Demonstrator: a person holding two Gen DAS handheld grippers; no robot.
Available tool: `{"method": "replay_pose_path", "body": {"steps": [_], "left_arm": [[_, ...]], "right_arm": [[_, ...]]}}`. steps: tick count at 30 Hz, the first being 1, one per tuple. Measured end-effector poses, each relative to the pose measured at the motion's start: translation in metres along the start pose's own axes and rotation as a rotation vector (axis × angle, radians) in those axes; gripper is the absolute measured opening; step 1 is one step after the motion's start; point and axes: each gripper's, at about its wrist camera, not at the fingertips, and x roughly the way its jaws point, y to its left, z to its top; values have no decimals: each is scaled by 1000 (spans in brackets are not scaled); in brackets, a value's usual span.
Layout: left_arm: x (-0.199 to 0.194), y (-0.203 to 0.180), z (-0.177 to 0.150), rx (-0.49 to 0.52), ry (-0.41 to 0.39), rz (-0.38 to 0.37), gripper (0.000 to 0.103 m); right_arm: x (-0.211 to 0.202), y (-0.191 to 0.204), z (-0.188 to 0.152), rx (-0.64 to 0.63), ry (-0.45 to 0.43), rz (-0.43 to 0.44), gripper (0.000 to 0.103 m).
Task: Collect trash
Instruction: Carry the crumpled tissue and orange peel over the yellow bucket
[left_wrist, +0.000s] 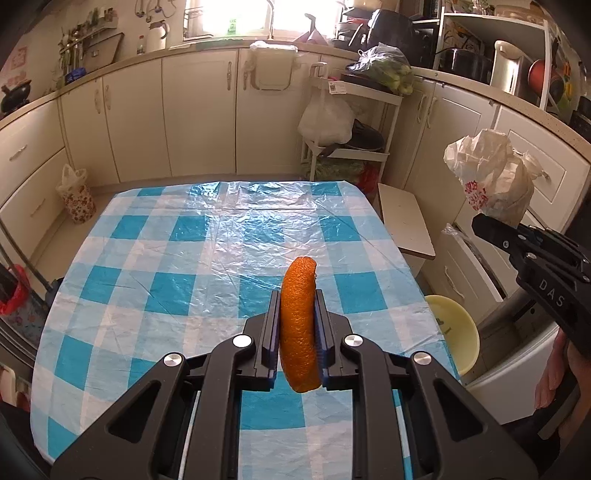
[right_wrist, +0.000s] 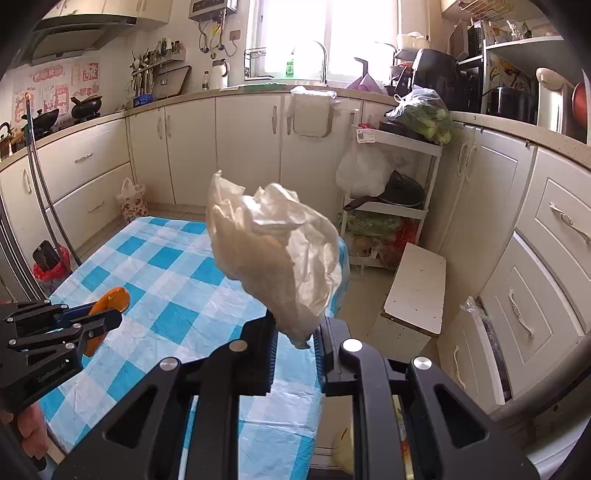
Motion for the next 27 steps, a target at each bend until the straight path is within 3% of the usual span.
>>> {"method": "replay_pose_path", "body": {"steps": [27], "left_arm": [[13, -86, 3, 121, -3, -91, 16]], "right_arm": [[-20, -48, -23, 38, -30, -137, 19]]}}
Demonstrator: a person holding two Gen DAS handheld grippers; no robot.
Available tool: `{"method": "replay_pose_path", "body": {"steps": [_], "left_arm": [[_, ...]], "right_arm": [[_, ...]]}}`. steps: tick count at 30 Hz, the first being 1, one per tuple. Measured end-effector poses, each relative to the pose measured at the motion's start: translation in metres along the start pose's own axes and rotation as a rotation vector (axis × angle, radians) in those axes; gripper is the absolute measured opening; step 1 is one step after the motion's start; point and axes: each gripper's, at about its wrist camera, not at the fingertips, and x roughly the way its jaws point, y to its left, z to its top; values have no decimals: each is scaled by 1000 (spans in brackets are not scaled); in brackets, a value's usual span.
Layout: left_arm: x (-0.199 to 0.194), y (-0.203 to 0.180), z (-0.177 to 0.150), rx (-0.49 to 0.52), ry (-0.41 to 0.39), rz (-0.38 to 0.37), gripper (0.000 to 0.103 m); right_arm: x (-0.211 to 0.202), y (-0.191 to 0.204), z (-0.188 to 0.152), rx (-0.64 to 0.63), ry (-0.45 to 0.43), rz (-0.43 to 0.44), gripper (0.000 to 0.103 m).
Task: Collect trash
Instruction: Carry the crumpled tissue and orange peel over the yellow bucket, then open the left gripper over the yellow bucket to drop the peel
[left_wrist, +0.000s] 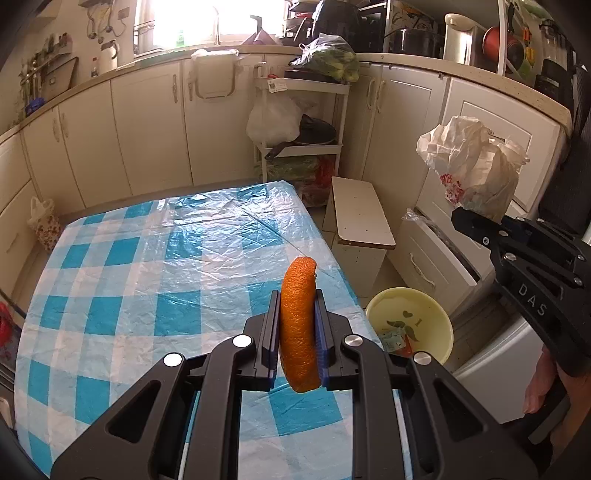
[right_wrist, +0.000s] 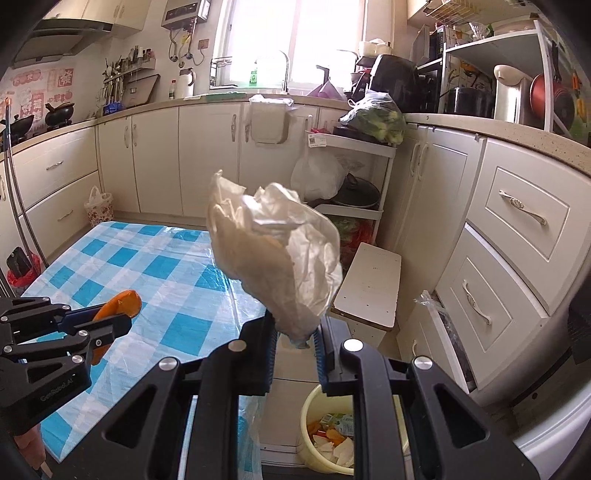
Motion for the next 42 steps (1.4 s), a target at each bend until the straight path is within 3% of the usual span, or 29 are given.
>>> {"method": "replay_pose_path", "body": {"steps": [17, 27, 42], "left_arm": [[12, -37, 10, 30, -2, -60, 16], [20, -70, 24, 52, -16, -112, 16], [41, -103, 21, 76, 26, -161, 16]], "right_arm": [[18, -41, -13, 90, 94, -75, 19], [36, -73, -21, 200, 157, -84, 20], [58, -111, -31, 294, 225, -92, 20]]}}
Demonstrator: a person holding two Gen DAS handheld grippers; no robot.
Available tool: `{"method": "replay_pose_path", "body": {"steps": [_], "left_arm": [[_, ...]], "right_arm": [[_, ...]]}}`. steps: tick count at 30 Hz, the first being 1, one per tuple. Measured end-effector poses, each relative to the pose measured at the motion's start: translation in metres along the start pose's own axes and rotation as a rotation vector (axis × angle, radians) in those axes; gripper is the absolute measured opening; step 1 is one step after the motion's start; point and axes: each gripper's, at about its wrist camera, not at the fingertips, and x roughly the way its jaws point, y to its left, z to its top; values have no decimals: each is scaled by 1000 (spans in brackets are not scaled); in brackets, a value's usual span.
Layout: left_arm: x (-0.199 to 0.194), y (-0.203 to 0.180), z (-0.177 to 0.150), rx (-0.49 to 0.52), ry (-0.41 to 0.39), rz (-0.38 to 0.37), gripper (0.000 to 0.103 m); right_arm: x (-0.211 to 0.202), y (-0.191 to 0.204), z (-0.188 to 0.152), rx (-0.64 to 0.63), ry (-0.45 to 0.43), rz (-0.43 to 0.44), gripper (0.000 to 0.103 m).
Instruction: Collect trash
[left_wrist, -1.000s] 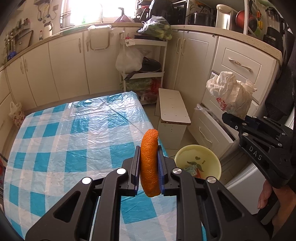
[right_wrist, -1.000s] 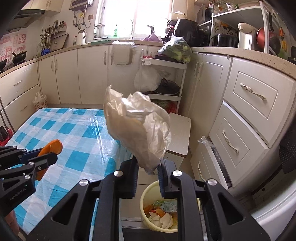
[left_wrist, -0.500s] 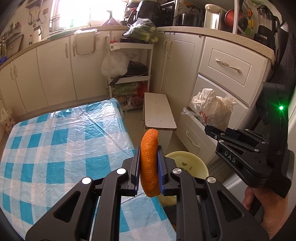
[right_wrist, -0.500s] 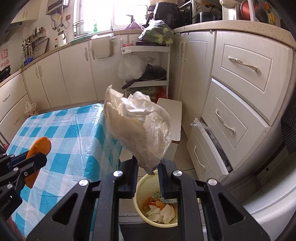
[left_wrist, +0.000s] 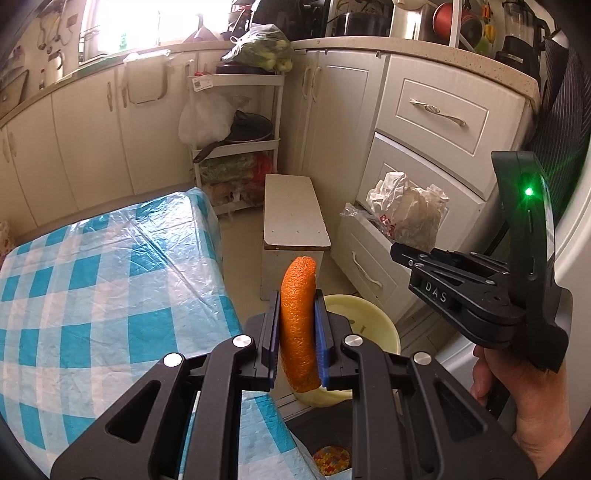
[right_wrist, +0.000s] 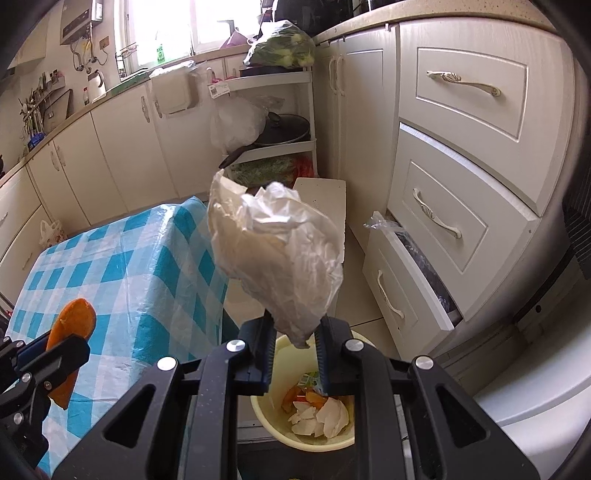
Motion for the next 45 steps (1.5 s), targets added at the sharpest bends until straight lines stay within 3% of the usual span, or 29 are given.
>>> {"method": "replay_pose_path", "body": {"steps": [16, 31, 33, 37, 45], "left_arm": [[45, -29, 1, -24, 65, -60, 16], [129, -63, -5, -27, 206, -72, 17], [136, -67, -6, -7, 219, -64, 20], [138, -69, -7, 2, 202, -34, 37], [112, -61, -7, 15, 144, 20, 52]], "right_arm": [[19, -32, -10, 84, 85, -46, 20], [29, -63, -23, 143, 140, -82, 20], [31, -64, -24, 142, 143, -85, 20], [34, -66, -25, 146, 152, -88, 21], [40, -63, -26, 136, 175, -96, 21]]}}
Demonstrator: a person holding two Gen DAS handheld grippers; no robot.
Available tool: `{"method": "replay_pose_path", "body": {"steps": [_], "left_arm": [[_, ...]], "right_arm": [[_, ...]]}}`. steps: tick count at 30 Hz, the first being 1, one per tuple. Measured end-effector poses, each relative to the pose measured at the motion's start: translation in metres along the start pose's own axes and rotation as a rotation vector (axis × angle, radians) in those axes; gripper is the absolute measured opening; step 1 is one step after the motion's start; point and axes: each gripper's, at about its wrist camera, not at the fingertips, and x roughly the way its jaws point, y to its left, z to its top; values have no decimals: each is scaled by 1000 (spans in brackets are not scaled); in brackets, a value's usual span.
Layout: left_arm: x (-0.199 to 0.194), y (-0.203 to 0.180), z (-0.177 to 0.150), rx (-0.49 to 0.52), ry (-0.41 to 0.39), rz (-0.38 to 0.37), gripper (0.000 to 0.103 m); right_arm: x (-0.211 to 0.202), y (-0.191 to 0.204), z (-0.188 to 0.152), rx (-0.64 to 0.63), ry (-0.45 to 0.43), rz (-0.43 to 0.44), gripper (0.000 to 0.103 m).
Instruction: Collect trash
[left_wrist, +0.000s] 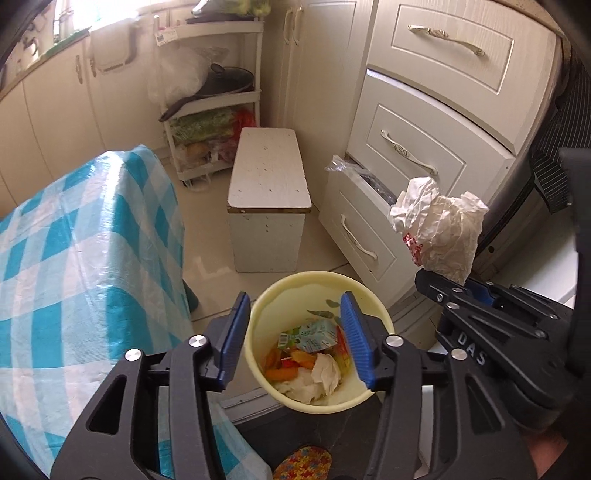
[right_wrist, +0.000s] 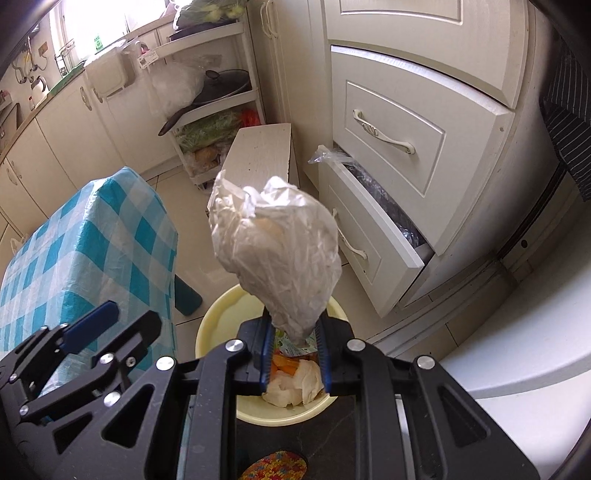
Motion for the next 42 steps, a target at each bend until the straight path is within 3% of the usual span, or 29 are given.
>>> {"method": "replay_pose_path", "body": {"steps": [5, 8, 21, 42], "left_arm": [[-31, 18, -5, -22, -61, 40, 68], [-51, 35, -10, -53, -83, 55, 72], [-103, 94, -22, -140, -122, 100, 75], [-119, 104, -24, -162, -132, 98, 76]], "right_arm": [[1, 3, 0, -5, 4, -7, 21], [3, 7, -1, -18, 12, -12, 21], [10, 28, -3, -76, 40, -37, 21], [18, 38, -6, -89, 76, -40, 21]]}}
